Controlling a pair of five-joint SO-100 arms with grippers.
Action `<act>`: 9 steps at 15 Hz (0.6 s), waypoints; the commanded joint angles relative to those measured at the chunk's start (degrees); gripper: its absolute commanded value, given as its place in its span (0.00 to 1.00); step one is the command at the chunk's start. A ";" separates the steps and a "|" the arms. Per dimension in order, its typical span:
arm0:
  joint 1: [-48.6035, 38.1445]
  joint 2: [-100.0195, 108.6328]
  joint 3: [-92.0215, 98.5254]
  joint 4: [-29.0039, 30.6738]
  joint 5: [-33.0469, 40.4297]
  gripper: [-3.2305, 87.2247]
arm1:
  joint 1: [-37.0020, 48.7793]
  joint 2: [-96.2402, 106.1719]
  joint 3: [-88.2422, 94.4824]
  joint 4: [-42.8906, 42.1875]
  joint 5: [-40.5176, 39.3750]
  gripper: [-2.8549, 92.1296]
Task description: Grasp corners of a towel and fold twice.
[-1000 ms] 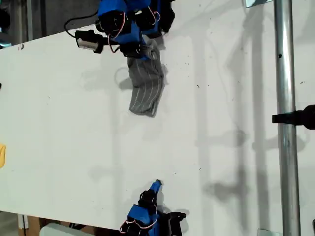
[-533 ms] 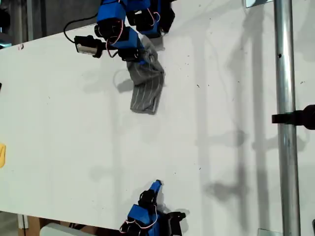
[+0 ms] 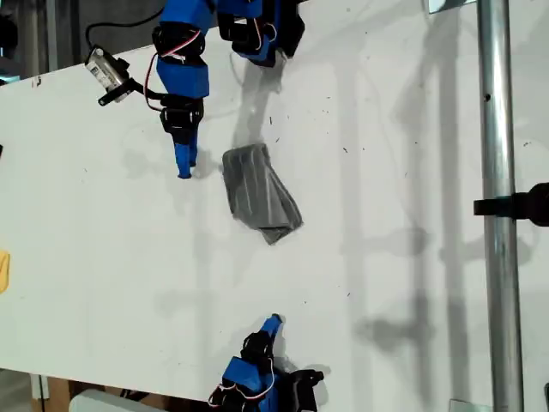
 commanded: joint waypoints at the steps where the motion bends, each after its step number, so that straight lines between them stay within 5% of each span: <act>1: 0.26 0.26 0.44 -0.70 -0.26 0.03 | 0.70 8.53 2.72 3.25 -0.26 0.23; 4: -0.62 0.26 0.62 0.35 -0.53 0.04 | 0.62 29.71 16.96 12.30 3.16 0.18; 6: -1.23 0.26 0.62 0.35 -2.81 0.04 | -0.62 47.29 26.63 25.58 8.70 0.11; 9: -1.76 0.26 0.62 0.35 -3.16 0.04 | -1.76 46.58 30.85 31.64 9.32 0.04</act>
